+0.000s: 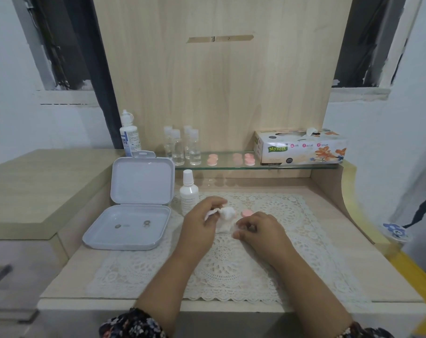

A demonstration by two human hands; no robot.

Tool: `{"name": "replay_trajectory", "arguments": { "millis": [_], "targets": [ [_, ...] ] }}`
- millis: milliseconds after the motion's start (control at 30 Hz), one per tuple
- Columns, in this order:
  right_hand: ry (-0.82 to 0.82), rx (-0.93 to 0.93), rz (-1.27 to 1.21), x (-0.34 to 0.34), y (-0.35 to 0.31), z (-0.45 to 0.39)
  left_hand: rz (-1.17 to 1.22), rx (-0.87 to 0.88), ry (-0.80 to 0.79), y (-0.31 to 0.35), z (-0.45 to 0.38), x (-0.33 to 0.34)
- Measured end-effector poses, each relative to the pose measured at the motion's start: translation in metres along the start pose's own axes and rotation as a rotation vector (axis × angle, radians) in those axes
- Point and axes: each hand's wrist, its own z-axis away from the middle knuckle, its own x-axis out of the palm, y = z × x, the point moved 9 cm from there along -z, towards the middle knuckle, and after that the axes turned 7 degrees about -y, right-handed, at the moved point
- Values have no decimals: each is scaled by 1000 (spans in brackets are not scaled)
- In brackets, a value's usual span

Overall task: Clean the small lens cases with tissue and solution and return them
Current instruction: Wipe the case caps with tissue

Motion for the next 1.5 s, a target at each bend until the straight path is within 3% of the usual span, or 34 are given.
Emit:
{"name": "replay_trajectory", "arguments": {
  "millis": [200,433,600,700,967,1200,1500],
  "targets": [
    [-2,-7,8,0,-1,-1,-396,57,-116,-5,-1,21],
    [3,-6,-26,-1,-2,0,-567,22,-129,-8,-3,25],
    [-3,10,-30,-1,0,1,-470,24,203,6,2,-11],
    [3,8,-23,-2,0,1,-574,129,291,13,5,-17],
    [-1,9,-32,0,1,1,-473,136,-140,-2,3,27],
    [9,11,-38,0,1,1,-740,126,-85,2,3,33],
    [20,-1,-12,-1,-1,0,-304,-154,-211,-26,-10,30]
  ]
}}
